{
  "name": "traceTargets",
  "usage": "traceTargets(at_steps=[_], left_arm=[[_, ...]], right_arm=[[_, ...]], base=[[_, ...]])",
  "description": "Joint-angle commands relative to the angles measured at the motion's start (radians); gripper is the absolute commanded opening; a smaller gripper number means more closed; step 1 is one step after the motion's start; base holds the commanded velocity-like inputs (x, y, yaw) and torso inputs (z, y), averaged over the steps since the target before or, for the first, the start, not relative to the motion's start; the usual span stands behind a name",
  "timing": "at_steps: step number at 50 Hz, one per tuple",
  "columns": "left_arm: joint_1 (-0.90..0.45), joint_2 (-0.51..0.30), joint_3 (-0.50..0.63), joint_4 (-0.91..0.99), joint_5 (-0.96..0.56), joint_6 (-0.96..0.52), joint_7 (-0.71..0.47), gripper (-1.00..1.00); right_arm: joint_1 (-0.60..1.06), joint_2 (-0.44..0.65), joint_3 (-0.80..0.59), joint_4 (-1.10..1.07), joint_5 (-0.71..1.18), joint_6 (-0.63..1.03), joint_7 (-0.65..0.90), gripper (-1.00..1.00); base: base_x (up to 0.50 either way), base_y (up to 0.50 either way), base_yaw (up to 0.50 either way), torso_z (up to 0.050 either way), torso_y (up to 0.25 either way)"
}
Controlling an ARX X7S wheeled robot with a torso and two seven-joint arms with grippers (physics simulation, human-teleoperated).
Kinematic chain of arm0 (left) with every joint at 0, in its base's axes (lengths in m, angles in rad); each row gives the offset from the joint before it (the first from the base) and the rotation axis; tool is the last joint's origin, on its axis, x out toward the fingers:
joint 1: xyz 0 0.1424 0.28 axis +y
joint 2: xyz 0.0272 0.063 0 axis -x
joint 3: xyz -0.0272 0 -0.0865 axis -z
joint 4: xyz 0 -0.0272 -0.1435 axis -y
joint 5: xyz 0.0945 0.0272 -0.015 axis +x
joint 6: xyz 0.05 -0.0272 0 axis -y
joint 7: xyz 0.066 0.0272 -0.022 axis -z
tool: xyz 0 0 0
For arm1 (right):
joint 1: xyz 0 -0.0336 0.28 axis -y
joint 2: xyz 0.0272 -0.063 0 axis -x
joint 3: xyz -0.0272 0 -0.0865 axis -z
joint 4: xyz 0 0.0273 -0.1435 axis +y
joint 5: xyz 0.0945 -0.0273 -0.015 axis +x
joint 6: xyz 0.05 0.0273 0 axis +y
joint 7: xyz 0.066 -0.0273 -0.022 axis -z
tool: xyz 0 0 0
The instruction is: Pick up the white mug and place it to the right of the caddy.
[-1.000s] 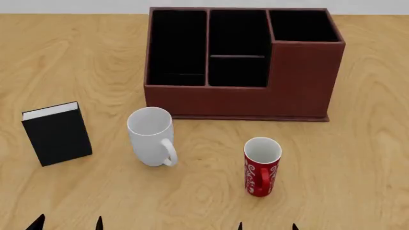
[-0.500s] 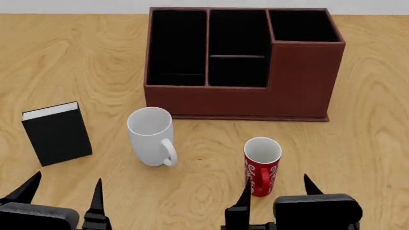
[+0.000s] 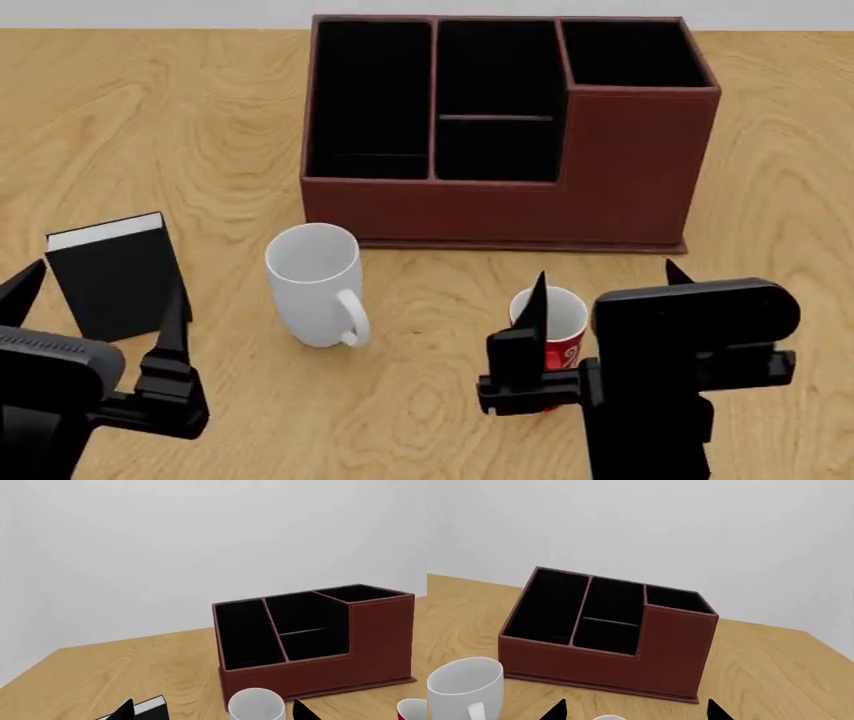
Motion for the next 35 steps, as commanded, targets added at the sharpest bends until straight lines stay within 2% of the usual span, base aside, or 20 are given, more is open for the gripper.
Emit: traceTargets(at_steps=[1,13,28,35], left_arm=[[-0.076,-0.019,0.004,0.107,-0.015,-0.137,-0.002,1.0],[-0.067,-0.032,0.011,0.147,-0.017,-0.167,-0.015,1.0],[-0.059,-0.032,-0.009,0.152,-0.035,-0.132,-0.022,1.0],[-0.056,-0.038,-0.011,0.164,-0.032,-0.126,-0.033,1.0]], right_arm=[[0.086,0.015,-0.003,-0.068,0.013,0.141,-0.004,1.0],[0.082,0.033,0.004,-0.127,0.017,0.177,0.002,1.0],[0.08,0.033,0.014,-0.105,0.025,0.17,0.01,1.0],[0.076,0.036,0.017,-0.121,0.027,0.181,0.016,1.0]], base=[[0.0,0.0,0.0,0.0,0.0],[0.0,0.0,0.0,0.0,0.0],[0.0,0.0,0.0,0.0,0.0],[0.18,0.0,0.0,0.0,0.0]])
